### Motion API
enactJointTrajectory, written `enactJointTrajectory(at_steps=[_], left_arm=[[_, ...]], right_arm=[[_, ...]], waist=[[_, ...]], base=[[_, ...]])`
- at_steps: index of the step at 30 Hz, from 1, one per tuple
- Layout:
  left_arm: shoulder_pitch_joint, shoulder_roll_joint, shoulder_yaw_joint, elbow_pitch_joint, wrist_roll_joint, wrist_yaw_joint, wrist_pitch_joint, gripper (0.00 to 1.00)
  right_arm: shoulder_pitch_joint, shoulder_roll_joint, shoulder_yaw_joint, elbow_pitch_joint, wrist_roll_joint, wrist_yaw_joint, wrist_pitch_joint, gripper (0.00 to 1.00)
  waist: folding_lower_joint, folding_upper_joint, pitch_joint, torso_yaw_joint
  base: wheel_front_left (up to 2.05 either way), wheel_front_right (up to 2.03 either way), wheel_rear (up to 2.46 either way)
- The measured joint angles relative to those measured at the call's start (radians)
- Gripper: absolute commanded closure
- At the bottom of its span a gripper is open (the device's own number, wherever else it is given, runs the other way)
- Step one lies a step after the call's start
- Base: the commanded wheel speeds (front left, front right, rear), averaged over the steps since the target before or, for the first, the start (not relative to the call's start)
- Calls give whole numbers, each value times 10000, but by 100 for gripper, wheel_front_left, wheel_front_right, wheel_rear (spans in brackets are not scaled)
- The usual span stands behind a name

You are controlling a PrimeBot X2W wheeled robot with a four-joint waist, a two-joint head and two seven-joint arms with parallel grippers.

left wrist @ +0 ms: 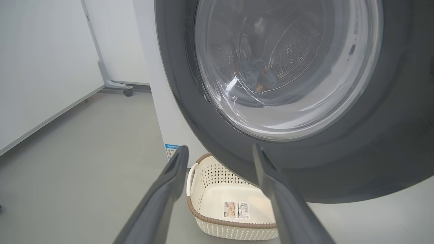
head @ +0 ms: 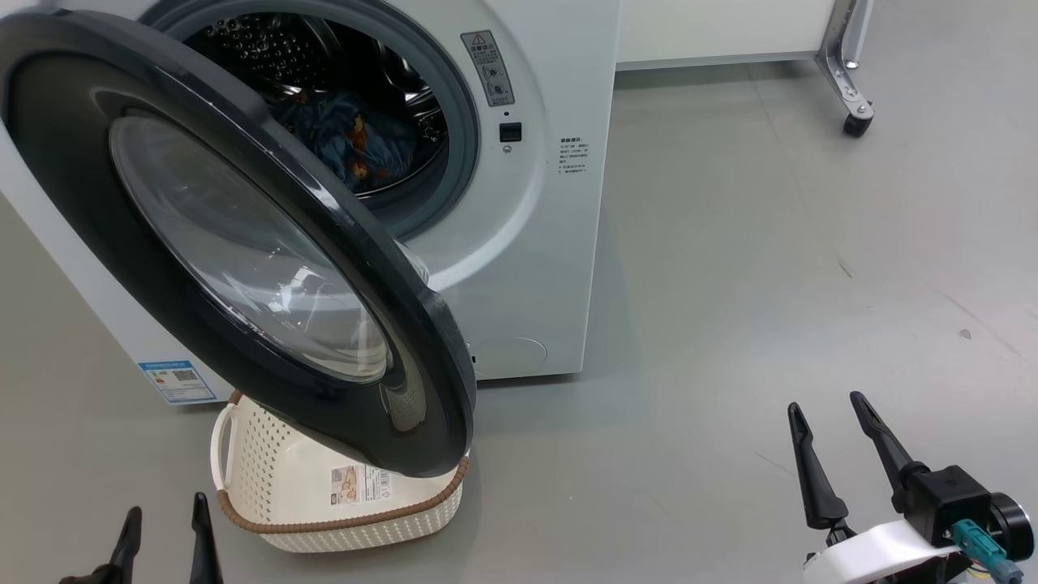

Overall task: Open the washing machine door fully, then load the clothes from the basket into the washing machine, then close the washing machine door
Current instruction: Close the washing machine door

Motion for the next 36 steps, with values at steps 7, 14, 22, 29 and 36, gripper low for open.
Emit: enactJointTrajectory(at_steps=[7, 14, 22, 29, 36], left_arm=[[-417, -153, 345, 198, 324, -186, -2, 0], [-421, -215, 495, 198, 512, -286, -2, 0], [-522, -249, 631, 242, 671, -447, -2, 0], [-572, -263, 629, 424, 855, -541, -2, 0], [-940, -276, 297, 619, 1001, -711, -2, 0]], right_arm=[[-1, 0, 61, 17, -42, 0, 0, 53], [-1, 6, 249, 77, 29, 0, 0, 100], [-479, 98, 1108, -500, 303, 0, 0, 100], [-2307, 136, 3112, -1946, 313, 0, 0, 100], [-3756, 257, 5925, -2301, 602, 2, -4, 100]], waist=[[0, 0, -11, 47], [0, 0, -54, 111], [0, 0, -73, 249], [0, 0, -51, 402], [0, 0, 30, 659]], base=[[0, 0, 0], [0, 0, 0], [0, 0, 0], [0, 0, 0], [0, 0, 0]])
